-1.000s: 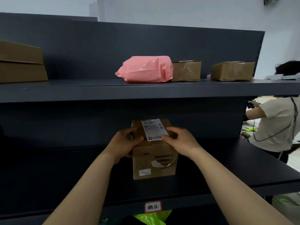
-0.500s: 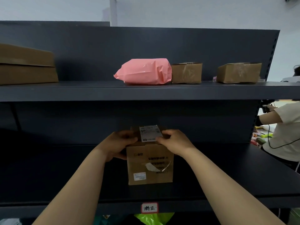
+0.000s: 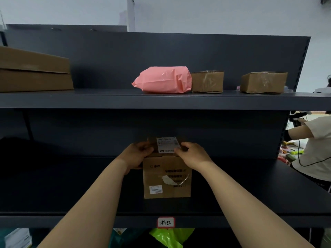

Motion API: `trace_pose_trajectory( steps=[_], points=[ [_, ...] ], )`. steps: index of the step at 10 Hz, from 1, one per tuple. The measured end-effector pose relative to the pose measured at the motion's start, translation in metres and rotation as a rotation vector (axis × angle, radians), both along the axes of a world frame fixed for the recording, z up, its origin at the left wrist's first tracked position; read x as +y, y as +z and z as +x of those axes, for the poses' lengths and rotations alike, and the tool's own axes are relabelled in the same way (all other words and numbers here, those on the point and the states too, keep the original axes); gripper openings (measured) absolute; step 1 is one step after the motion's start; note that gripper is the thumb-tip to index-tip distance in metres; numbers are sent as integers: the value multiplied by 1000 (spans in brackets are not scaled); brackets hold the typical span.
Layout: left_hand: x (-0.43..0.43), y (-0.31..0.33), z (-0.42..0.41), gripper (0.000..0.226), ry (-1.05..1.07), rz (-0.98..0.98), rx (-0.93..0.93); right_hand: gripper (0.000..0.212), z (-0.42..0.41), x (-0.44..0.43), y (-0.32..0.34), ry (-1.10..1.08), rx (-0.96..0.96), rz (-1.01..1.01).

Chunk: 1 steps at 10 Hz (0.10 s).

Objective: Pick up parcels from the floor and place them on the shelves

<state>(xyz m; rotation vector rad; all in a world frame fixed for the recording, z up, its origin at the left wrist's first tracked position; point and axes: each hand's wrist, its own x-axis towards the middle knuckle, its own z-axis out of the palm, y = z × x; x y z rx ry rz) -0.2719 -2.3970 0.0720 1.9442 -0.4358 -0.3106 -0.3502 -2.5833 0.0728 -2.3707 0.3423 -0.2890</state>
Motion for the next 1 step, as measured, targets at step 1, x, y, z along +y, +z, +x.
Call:
trace_pose_trajectory(
  steps=[1],
  points=[
    [-3, 0, -6, 45, 97, 101, -181, 61, -4, -2, 3, -37, -29, -22]
  ],
)
